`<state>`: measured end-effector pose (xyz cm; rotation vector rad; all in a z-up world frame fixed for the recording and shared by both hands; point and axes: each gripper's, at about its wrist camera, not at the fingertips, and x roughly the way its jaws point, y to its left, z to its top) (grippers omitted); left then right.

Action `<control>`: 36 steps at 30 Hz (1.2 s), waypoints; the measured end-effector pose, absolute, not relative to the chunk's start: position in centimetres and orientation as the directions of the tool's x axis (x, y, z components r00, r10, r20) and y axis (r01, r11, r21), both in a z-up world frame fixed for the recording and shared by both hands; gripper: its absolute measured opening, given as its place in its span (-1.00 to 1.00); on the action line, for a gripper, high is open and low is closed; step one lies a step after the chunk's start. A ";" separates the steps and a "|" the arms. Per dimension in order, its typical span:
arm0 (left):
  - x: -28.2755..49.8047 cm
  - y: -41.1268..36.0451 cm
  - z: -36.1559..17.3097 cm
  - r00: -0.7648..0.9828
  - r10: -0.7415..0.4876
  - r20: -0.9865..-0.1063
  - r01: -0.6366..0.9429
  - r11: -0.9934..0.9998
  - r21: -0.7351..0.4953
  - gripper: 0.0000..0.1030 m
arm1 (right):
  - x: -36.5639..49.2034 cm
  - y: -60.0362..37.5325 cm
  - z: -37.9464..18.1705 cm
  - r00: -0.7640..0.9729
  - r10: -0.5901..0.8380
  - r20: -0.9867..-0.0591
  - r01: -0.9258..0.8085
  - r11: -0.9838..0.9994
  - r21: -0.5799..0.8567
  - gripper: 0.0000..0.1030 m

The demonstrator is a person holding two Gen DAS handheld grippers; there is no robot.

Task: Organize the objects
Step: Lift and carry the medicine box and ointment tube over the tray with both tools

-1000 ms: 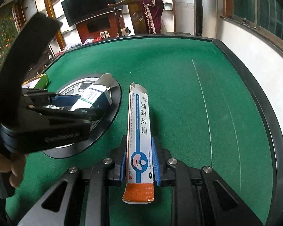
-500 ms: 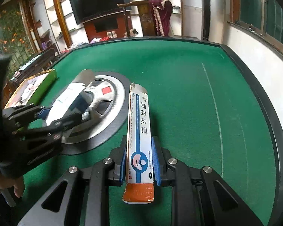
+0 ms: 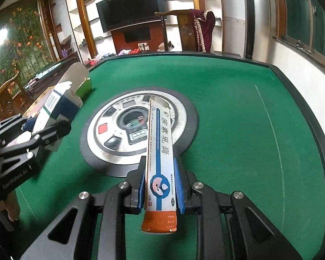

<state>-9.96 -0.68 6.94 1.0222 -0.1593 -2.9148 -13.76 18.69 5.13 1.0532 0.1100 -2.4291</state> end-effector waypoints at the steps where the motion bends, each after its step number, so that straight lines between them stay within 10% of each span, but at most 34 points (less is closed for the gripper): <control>1: -9.8 -0.8 7.0 -0.783 -0.084 -0.616 0.017 -0.993 0.113 -0.35 | -13.7 18.4 5.1 -0.582 -0.404 -0.706 0.465 -0.877 0.118 -0.56; 36: -7.2 0.2 8.3 -0.825 -0.115 -0.553 0.014 -0.983 0.183 -0.35 | -11.9 16.0 5.6 -0.559 -0.476 -0.679 0.481 -0.853 0.202 -0.56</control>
